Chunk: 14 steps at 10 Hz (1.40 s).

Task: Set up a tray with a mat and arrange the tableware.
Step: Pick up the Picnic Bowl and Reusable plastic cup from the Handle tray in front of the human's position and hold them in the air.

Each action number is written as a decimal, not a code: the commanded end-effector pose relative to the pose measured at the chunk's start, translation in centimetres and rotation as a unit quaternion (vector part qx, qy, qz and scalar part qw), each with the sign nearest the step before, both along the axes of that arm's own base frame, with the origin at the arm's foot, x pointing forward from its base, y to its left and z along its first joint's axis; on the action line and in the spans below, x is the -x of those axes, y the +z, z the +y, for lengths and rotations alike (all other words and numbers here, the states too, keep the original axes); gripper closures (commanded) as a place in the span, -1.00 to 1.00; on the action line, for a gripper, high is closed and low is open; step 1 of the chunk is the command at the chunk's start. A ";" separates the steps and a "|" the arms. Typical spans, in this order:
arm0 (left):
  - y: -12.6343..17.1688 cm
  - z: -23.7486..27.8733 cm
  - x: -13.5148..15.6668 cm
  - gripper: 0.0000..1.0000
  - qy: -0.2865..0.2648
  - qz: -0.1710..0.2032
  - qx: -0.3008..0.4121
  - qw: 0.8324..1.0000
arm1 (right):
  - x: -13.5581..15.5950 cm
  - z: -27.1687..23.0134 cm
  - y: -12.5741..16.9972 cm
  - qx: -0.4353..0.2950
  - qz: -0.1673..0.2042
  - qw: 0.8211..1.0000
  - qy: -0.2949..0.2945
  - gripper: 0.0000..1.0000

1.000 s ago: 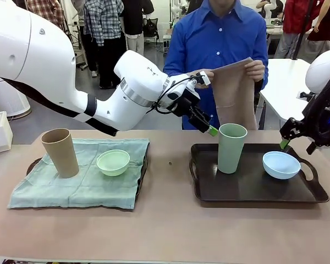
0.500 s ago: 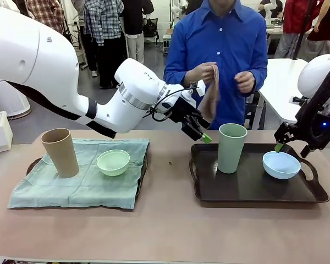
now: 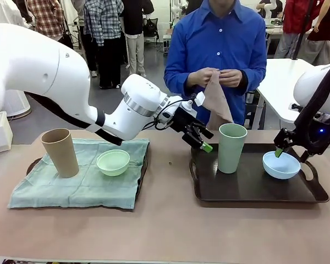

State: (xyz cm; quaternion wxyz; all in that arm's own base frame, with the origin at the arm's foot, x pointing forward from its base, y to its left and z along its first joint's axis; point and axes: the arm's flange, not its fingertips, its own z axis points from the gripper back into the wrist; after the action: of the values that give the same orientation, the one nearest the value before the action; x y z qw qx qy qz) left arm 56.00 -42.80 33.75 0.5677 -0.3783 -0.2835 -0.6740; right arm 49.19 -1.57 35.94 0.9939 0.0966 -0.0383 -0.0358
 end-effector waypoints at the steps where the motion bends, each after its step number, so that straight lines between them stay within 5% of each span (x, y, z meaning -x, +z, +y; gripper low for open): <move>1: -0.6 -1.2 -1.1 -1.00 -0.017 0.008 0.016 1.000 | -1.7 -1.0 -1.1 0.019 0.005 1.000 -0.018 -0.86; 8: -5.2 -5.6 -0.6 -1.00 -0.057 0.041 0.018 0.997 | -2.0 -1.2 -2.1 0.032 0.024 0.999 -0.020 -0.86; 14: -4.9 -6.6 0.0 -1.00 -0.051 0.019 0.062 0.997 | -1.3 0.1 -3.0 0.031 0.047 0.998 0.004 -0.86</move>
State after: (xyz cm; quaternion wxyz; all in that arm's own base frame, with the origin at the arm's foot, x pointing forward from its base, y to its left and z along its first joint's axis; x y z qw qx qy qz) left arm 56.27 -49.39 29.12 0.5260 -0.4344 -0.2716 -0.6789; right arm 50.59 -1.70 33.09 0.9967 0.0715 0.0002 -0.0374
